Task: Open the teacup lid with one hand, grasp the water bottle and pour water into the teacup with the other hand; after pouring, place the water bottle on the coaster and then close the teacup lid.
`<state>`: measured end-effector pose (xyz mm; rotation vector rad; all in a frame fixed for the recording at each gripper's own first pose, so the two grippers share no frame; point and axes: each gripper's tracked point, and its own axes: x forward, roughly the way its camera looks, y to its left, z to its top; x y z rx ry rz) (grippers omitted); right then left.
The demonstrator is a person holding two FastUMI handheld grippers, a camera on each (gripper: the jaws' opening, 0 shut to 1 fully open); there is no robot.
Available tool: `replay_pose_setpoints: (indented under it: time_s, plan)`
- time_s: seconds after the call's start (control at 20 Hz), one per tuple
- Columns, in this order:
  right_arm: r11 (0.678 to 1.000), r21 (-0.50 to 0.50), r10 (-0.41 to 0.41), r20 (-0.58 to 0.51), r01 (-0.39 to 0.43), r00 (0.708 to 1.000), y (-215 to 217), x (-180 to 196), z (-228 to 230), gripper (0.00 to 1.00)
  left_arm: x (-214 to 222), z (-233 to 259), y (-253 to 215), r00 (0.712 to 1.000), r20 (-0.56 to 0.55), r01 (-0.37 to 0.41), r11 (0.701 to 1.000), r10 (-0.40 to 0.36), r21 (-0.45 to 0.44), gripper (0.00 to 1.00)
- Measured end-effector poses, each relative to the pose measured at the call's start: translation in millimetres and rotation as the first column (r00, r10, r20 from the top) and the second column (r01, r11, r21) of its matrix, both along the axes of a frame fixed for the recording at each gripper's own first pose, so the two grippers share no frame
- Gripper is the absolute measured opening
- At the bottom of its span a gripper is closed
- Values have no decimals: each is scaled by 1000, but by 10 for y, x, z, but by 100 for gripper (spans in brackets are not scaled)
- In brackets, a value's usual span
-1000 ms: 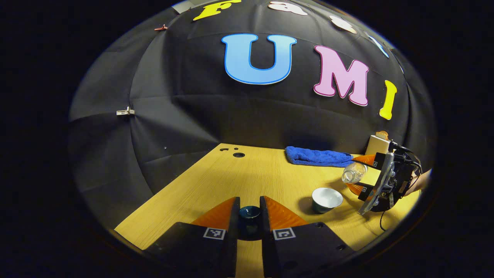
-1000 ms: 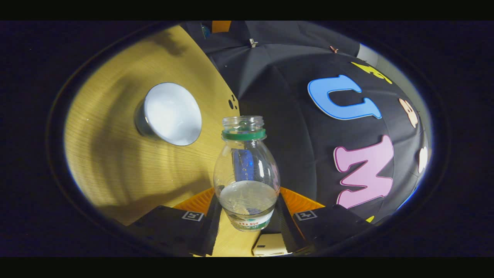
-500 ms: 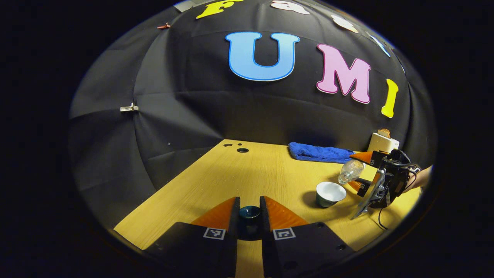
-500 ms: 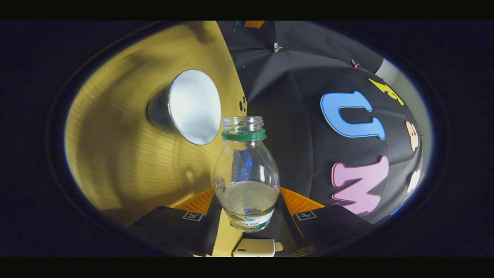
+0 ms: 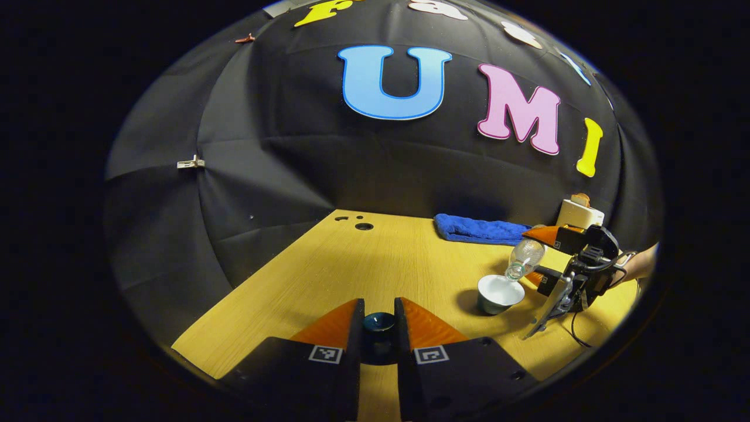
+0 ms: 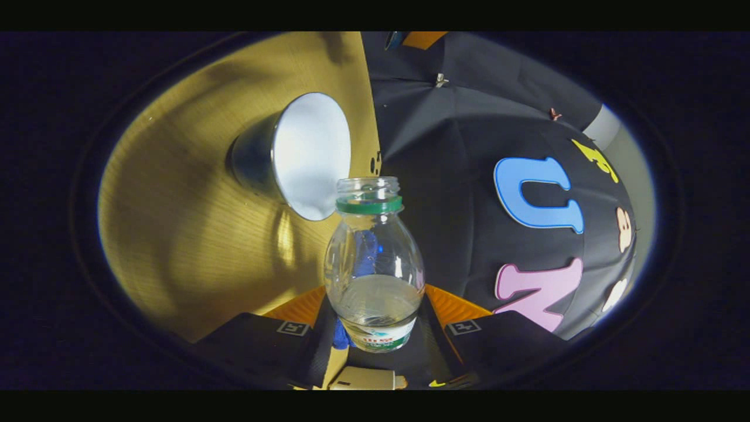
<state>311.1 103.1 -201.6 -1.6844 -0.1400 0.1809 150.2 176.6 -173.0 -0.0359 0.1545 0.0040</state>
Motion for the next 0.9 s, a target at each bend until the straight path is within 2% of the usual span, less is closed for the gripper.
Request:
replay_pose_setpoints:
  time_s: [0.05, 0.15, 0.2, 0.25, 0.55, 0.6, 0.65, 0.75, 0.8, 0.85, 0.9]
  plan:
    - [1000, -8, 6, 7, -6, 1000, 16, 9, 2, 70, -2, -8, 1, 1000, 0, 1, 1000, -1, 0, 30]
    - [999, -27, 20, 15, -20, 1000, 30, 22, 19, 70, 1, -15, 4, 1000, -2, -1, 1000, 1, -3, 30]
    - [999, -36, 25, 19, -24, 1000, 42, 16, 15, 70, 1, -14, 5, 1000, -2, -2, 1000, 2, -6, 27]
    - [999, -44, 28, 23, -27, 999, 32, 26, 27, 70, -1, -20, 7, 1000, -3, -3, 1000, 3, -9, 30]
    - [994, -94, 64, 55, -58, 996, 85, 54, 85, 70, -28, -48, 68, 1000, -11, -10, 1000, 10, -8, 30]
    - [993, -104, 67, 59, -61, 996, 91, 77, 92, 70, -32, -49, 75, 1000, -12, -12, 1000, 12, -8, 34]
    - [992, -112, 70, 64, -63, 996, 86, 78, 111, 70, -27, -57, 81, 1000, -12, -13, 1000, 13, -8, 30]
    - [991, -122, 70, 70, -62, 995, 77, 104, 132, 70, -30, -62, 93, 1000, -12, -13, 1000, 13, -9, 30]
    - [990, -126, 70, 76, -60, 995, 83, 107, 141, 70, -28, -61, 87, 1000, -13, -12, 1000, 12, -10, 34]
    - [990, -129, 70, 78, -60, 995, 78, 105, 141, 70, -29, -68, 78, 1000, -14, -11, 1000, 11, -10, 27]
    - [989, -132, 71, 79, -61, 994, 87, 113, 139, 65, -25, -64, 71, 1000, -13, -10, 1000, 10, -9, 30]
